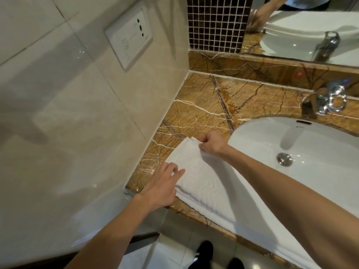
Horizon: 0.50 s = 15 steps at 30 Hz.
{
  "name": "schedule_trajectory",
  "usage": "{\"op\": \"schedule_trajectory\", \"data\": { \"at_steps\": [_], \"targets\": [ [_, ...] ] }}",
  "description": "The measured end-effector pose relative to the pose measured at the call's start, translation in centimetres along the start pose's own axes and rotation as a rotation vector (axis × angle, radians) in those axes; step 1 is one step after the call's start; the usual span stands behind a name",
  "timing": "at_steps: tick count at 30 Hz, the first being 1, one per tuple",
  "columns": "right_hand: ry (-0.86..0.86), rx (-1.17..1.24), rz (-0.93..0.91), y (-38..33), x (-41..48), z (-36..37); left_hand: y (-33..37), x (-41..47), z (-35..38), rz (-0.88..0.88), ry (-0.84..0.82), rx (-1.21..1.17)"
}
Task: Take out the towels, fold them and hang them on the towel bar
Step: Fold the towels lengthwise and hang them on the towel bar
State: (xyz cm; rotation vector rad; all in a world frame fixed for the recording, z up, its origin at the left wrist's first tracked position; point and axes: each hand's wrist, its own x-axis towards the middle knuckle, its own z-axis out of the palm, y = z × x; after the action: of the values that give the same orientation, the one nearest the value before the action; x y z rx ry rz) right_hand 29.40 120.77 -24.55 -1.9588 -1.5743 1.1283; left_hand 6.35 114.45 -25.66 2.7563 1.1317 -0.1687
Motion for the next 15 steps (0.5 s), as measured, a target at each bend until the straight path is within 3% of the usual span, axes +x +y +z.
{"op": "schedule_trajectory", "data": {
  "at_steps": [8, 11, 15],
  "targets": [
    [0.148, -0.202, -0.017, 0.3, -0.3, 1.4, 1.9, 0.7, -0.7, -0.262, 0.088, 0.072],
    [0.176, -0.386, -0.152, 0.0, -1.0, 1.7, 3.6, 2.2, -1.0, -0.240, 0.079, 0.035],
    [0.057, -0.550, -0.295, 1.1, -1.7, 2.5, 5.0, 3.7, 0.3, -0.185, -0.036, 0.041]
  ]
}}
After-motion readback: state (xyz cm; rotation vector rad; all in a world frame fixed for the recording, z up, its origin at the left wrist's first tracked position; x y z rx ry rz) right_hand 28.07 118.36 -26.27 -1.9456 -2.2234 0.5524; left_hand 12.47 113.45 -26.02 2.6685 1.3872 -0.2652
